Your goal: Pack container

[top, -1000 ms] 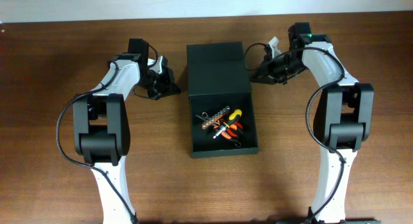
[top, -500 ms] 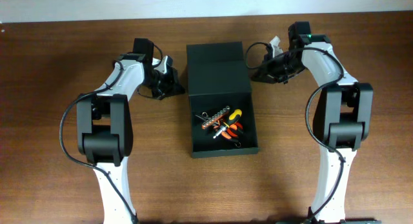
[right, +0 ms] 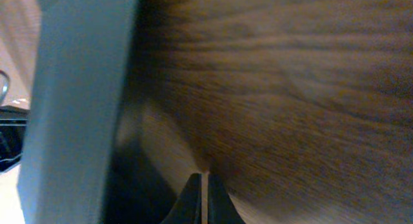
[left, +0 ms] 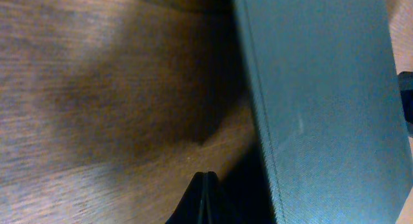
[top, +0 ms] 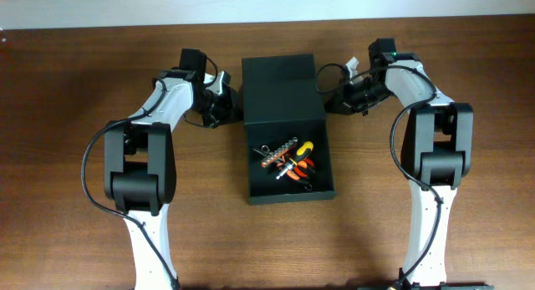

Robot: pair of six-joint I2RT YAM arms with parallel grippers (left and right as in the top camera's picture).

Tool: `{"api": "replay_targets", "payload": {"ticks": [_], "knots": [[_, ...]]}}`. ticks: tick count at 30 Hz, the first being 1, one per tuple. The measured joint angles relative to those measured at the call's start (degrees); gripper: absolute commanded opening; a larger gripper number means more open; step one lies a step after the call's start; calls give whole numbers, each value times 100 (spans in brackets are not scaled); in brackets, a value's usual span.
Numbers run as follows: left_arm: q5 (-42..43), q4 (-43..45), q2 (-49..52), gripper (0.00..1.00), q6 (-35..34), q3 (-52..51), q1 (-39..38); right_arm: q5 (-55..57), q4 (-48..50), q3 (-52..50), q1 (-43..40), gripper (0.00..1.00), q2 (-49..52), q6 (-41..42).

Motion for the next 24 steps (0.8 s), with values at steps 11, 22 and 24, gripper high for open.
{"api": "replay_targets", "payload": {"ticks": [11, 22, 24], "knots": [[2, 352, 0, 2, -2, 0, 0, -345, 70, 0, 0, 4, 0, 2], [2, 623, 2, 2, 0, 0, 0, -776, 369, 0, 0, 4, 2, 0], [2, 662, 2, 2, 0, 0, 0, -855, 422, 0, -2, 4, 2, 4]]}}
